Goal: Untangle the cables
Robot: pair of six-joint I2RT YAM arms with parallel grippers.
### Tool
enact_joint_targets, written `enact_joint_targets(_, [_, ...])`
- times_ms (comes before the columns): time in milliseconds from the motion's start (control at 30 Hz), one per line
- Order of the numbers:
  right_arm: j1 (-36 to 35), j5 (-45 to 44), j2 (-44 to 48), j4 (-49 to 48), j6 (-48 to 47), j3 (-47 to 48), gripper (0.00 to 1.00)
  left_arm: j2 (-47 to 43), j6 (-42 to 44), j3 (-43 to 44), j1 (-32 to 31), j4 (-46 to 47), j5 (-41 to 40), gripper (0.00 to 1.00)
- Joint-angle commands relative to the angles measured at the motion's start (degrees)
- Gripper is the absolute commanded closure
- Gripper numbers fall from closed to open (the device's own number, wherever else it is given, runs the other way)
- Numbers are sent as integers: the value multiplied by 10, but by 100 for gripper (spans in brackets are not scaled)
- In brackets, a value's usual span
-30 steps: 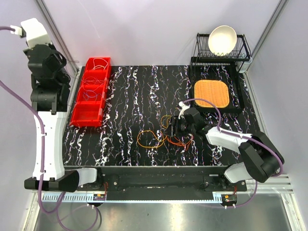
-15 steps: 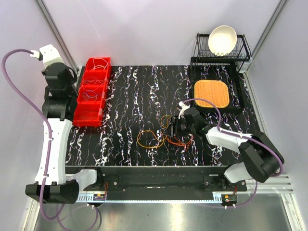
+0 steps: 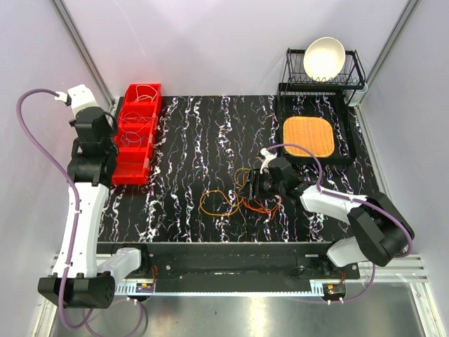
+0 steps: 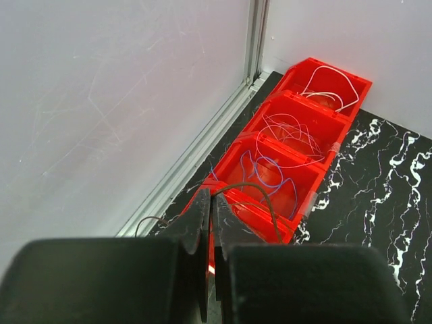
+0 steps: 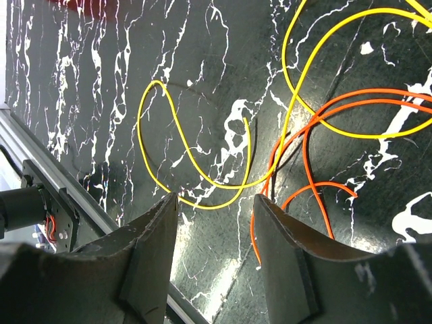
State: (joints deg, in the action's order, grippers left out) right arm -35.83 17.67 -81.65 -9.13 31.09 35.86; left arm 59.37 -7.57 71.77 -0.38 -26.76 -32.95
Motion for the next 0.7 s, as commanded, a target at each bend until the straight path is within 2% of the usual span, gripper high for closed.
enact_joint_targets(0, [3, 10, 6, -25, -12, 0, 46, 14, 3, 64, 3, 34, -12, 100])
enact_joint_targets(200, [3, 9, 11, -28, -11, -4, 46, 40, -10, 92, 3, 20, 4, 100])
enact_joint_targets(400, [4, 11, 12, -33, -12, -8, 46, 9, -31, 7, 3, 24, -12, 100])
enact_joint_targets(533, [5, 15, 13, -34, -13, -8, 46, -9, -26, -52, 3, 50, 18, 100])
enact_joint_targets(667, [4, 15, 16, -37, -12, -11, 46, -1, -30, -62, 3, 43, -6, 100])
